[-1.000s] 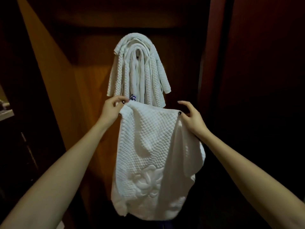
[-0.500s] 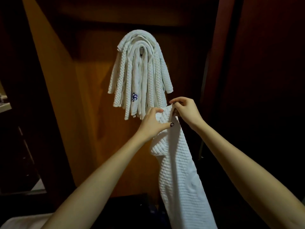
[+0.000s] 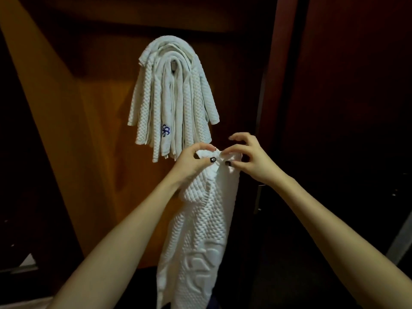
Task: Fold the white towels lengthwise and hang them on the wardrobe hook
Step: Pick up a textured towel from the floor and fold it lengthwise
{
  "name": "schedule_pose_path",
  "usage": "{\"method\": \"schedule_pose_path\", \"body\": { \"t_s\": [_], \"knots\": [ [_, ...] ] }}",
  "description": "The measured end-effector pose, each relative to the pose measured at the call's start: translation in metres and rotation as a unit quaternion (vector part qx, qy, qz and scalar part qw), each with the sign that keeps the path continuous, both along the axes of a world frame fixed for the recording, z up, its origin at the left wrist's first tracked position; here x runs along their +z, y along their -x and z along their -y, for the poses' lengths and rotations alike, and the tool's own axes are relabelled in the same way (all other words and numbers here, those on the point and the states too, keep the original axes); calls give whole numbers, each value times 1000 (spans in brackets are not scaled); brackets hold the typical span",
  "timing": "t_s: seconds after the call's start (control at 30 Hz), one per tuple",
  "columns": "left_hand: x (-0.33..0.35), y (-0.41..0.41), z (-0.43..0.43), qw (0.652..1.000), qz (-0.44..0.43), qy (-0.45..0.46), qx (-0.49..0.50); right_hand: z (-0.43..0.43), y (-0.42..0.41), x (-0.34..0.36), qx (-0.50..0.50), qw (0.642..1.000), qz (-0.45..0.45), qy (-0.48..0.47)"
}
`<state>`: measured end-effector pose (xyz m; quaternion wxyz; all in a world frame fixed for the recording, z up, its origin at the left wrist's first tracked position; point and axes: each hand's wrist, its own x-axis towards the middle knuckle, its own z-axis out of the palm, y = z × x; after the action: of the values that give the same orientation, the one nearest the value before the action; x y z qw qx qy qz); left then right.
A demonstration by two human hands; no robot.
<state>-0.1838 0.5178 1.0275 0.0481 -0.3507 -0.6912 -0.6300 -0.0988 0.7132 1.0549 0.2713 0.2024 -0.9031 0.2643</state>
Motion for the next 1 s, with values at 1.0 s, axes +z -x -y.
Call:
{"method": "schedule_pose_path", "body": {
  "t_s": [1.0],
  "knots": [
    [-16, -10, 39, 986, -44, 150, 59, 77, 19, -4, -134, 981, 1, 141]
  ]
}}
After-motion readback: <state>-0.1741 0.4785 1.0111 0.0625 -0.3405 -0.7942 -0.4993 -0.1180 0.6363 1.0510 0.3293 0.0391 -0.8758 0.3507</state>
